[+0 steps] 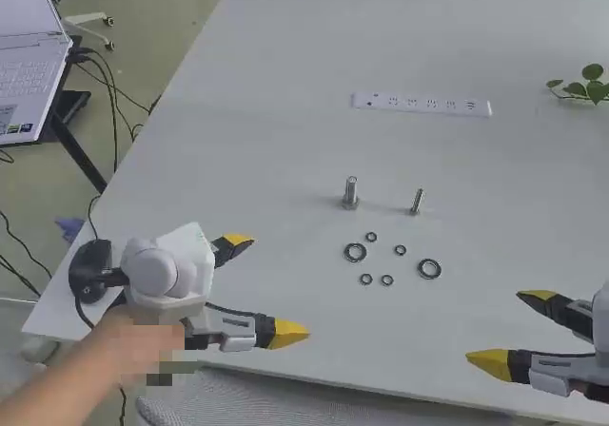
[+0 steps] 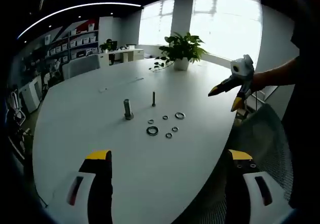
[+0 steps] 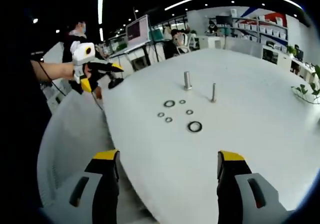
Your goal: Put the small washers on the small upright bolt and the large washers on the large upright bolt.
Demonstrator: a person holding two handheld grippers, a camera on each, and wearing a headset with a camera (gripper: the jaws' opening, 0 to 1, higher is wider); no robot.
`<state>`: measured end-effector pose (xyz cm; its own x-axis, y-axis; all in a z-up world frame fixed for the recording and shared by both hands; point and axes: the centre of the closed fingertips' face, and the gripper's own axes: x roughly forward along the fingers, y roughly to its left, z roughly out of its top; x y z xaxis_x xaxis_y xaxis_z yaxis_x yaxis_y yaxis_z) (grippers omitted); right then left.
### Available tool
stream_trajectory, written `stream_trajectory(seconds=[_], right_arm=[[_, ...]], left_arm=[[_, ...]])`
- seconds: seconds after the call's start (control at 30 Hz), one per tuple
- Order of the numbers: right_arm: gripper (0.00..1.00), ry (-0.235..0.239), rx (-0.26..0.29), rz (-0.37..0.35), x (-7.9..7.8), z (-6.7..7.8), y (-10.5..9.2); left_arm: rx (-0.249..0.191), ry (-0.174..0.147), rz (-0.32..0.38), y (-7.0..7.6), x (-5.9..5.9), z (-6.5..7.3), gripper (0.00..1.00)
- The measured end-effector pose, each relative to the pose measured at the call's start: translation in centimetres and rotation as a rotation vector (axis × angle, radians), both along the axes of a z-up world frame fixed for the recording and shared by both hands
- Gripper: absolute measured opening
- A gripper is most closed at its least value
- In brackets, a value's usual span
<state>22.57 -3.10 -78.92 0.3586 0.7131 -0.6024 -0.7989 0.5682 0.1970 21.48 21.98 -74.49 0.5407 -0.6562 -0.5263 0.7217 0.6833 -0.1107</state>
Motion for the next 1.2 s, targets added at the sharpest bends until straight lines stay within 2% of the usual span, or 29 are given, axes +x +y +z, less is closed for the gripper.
stream_trajectory(seconds=[0.17,0.3,0.63,0.73,0.77,0.87,0.97,1.03,1.07,1.1,1.2], right_arm=[[0.84,-0.001,-0.009,-0.001,0.0,0.0,-0.3],[0.86,-0.001,0.007,-0.002,0.0,0.3,0.0],[0.94,0.013,0.042,-0.005,0.1,0.5,0.7],[0.98,0.013,0.024,0.005,0.3,0.4,0.8],[0.98,0.011,0.000,0.022,0.2,0.3,0.8],[0.98,0.016,-0.024,0.034,0.6,0.2,0.9],[0.98,0.014,-0.015,0.037,1.1,0.6,1.4],[0.95,0.019,-0.027,0.046,1.4,0.6,1.8],[0.92,0.040,-0.044,0.058,1.3,0.5,1.9],[0.90,0.034,-0.047,0.064,1.5,0.6,2.2],[0.92,0.016,-0.059,0.077,2.1,0.7,2.9]], left_arm=[[0.005,0.003,-0.012,-0.2,-0.3,-0.1,0.95],[0.000,0.014,-0.020,-0.4,-0.6,-0.1,0.99],[0.008,0.019,-0.015,-0.5,-0.6,-0.3,0.99],[0.009,0.018,-0.010,-0.5,-0.6,-0.4,0.99],[0.008,0.017,-0.009,-0.4,-0.6,-0.4,0.99],[-0.030,0.017,0.013,-0.5,-0.4,0.2,0.99],[-0.017,0.003,0.004,-0.7,-0.3,0.4,0.99],[0.000,0.009,-0.003,-0.6,-0.4,0.3,0.99],[-0.001,0.021,0.004,-0.5,-0.4,0.2,0.99],[-0.001,0.029,0.009,-0.4,-0.3,0.3,0.99],[-0.009,0.018,0.010,-0.1,-0.1,0.5,0.99]])
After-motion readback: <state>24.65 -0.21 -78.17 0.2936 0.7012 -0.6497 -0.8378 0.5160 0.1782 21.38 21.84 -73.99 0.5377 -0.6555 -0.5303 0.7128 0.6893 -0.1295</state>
